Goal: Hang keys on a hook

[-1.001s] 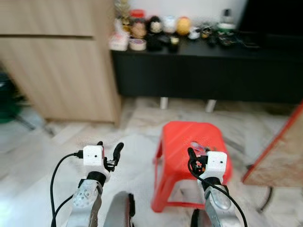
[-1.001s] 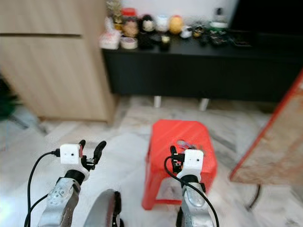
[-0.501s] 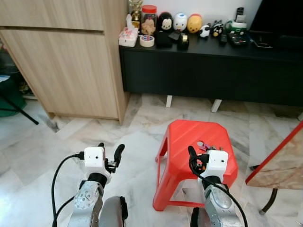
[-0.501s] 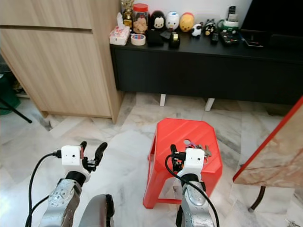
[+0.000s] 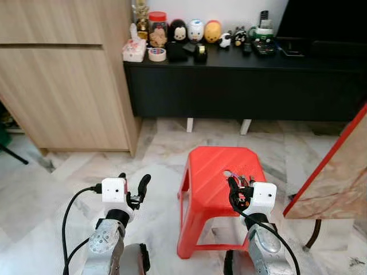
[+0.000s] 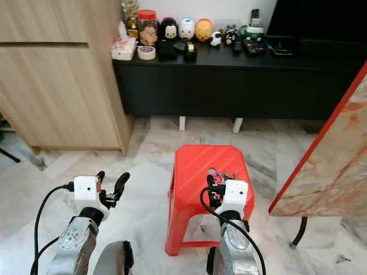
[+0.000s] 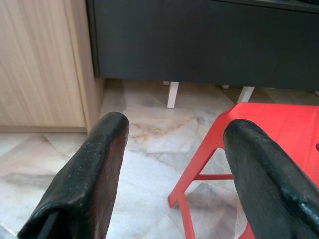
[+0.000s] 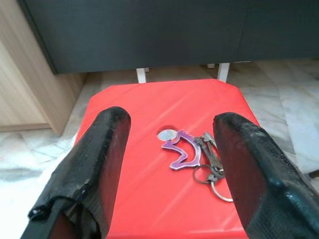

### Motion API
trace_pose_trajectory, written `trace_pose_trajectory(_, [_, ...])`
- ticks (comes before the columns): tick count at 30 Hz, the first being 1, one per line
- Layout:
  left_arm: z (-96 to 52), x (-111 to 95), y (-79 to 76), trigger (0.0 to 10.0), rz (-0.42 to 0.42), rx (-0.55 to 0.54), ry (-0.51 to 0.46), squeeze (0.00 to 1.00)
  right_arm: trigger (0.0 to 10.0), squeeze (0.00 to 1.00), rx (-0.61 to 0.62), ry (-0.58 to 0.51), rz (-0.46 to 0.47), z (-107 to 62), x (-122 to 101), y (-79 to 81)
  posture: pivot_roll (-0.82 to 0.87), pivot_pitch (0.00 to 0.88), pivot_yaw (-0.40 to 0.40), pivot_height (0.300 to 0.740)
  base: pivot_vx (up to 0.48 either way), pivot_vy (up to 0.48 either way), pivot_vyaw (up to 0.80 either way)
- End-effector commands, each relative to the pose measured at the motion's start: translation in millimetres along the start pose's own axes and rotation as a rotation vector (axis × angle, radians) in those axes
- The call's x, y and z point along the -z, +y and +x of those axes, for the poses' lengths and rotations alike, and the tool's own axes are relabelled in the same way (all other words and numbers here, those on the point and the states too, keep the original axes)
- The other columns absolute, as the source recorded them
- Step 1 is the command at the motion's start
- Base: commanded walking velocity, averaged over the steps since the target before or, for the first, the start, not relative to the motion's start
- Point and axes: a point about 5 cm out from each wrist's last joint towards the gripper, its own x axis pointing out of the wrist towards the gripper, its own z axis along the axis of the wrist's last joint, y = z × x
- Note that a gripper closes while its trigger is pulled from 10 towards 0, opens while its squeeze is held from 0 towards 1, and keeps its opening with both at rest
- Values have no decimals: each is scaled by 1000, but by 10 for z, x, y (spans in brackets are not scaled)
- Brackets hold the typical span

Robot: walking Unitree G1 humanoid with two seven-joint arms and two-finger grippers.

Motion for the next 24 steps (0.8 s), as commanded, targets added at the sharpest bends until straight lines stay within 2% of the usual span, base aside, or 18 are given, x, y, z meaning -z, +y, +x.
trace_pose_trajectory(1, [9,-5,-6,10000,-2,3,-1,0,10000,0,-2,8,-7,-6,13,3,-1,48,-44,591,251,0,0])
trace_pose_trajectory(20, [14,-15,-5,10000,-1,4,-6,0,10000,0,-3,3,-8,-9,14,11,1,49,-43,591,251,0,0])
trace_pose_trajectory(24, [16,-16,-5,10000,1,4,-7,0,10000,0,2,9,-1,-9,26,11,1,49,-43,591,257,0,545])
